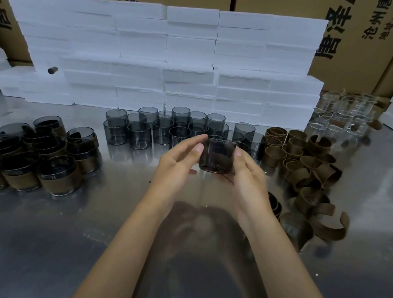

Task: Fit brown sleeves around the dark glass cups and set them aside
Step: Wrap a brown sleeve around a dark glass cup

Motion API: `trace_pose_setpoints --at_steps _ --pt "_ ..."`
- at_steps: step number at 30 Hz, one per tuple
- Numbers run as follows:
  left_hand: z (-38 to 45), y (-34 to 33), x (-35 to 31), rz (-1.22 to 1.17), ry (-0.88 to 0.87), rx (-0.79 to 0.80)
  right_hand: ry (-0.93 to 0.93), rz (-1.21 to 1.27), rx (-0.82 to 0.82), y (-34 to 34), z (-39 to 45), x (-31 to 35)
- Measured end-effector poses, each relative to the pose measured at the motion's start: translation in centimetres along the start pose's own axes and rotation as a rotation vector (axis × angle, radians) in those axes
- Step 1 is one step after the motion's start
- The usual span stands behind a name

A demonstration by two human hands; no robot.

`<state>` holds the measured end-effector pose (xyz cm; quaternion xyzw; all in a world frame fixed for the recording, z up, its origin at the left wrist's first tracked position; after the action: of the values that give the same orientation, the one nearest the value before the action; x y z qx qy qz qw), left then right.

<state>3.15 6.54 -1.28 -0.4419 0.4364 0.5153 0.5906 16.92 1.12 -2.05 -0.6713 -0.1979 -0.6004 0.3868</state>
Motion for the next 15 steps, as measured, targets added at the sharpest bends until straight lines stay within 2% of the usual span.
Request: trace_pose_setpoints --at_steps 9,15 --pt "-0.4 -0.3 -1.0 -0.145 0.035 0.054 -0.400 0.314 0.155 -0.5 -0.1 -0.7" --pt "-1.0 -1.1 -1.2 -0.101 -0.052 0.219 -0.438 0.407 0.177 -0.5 0.3 -0.8"
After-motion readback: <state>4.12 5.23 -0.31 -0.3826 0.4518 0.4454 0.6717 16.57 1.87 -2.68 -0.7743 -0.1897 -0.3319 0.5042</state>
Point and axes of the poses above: each hand's wrist, its own z-axis towards the middle knuckle, its own y-axis out of the back of the hand, x = y × z, the point moved 5 cm from there along z, towards the middle knuckle, and after that the axes turned 12 degrees about -x, right-handed, at the moved point
